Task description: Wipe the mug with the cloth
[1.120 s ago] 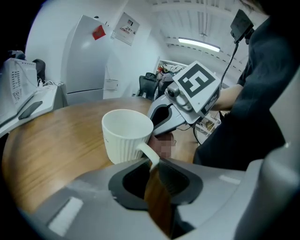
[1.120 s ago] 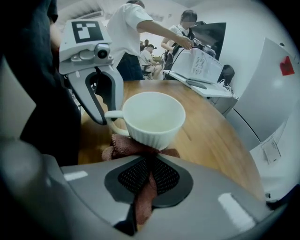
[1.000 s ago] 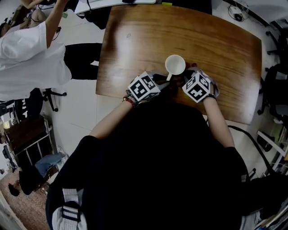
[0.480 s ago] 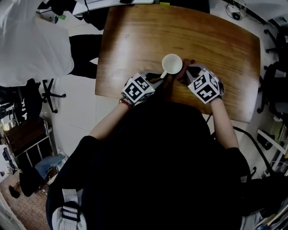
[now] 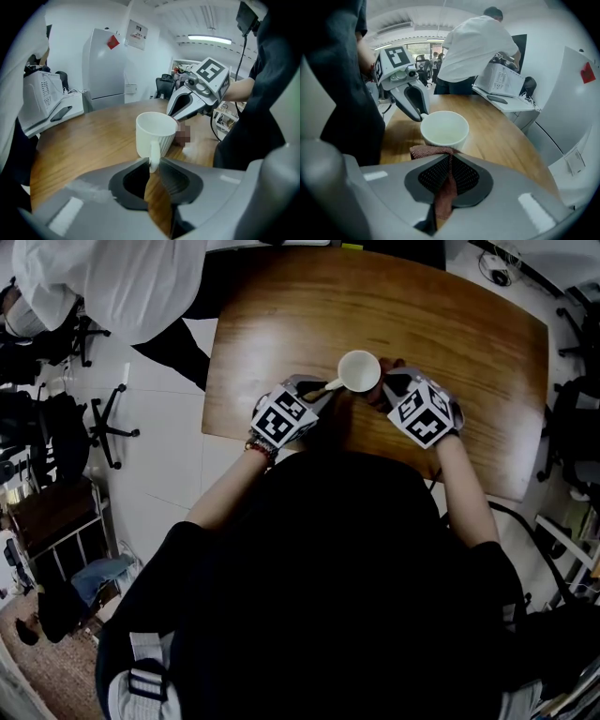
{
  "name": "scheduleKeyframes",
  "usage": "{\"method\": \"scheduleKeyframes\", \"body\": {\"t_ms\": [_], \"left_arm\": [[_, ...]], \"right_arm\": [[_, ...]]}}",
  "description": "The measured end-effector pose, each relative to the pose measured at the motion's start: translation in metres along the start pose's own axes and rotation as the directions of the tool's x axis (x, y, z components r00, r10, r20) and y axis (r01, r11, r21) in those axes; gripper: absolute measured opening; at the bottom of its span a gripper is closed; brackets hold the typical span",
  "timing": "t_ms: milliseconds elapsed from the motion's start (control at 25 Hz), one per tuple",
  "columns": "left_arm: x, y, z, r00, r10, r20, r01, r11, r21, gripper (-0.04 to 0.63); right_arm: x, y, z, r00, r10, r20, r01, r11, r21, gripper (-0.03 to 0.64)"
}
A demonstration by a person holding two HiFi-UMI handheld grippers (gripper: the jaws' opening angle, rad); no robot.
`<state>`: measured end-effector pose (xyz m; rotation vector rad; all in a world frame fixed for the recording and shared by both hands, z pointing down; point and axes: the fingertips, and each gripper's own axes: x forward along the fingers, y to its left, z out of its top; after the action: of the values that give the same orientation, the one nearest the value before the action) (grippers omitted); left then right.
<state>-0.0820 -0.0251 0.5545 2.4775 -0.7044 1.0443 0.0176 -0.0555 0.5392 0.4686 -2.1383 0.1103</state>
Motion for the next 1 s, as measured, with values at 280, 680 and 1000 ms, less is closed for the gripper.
{"method": "scheduleKeyframes", "body": {"t_ms": [280,680,1000], "left_arm": [[-0.002,0.011,0.002,1.000,0.015,-0.004,-0.015,1.000,0.027,0.067],[-0.001,0.035,0.008,0.998,0.067,0.014,-0.067,0.997,0.027,0.071],[0.001,0.055,0.015,0.994,0.104,0.017,-0.104,0.994,0.029,0.071]], "right_arm": [[0.019,0.004,-0.007,0.999,0.035,-0.032,-0.035,0.999,-0.006,0.021],[0.024,0.004,-0.011,0.998,0.054,-0.034,-0.054,0.998,-0.012,0.021],[-0.010,-0.019,0.016,0.999,0.019,0.050,-0.017,0.999,-0.030,0.021]]}}
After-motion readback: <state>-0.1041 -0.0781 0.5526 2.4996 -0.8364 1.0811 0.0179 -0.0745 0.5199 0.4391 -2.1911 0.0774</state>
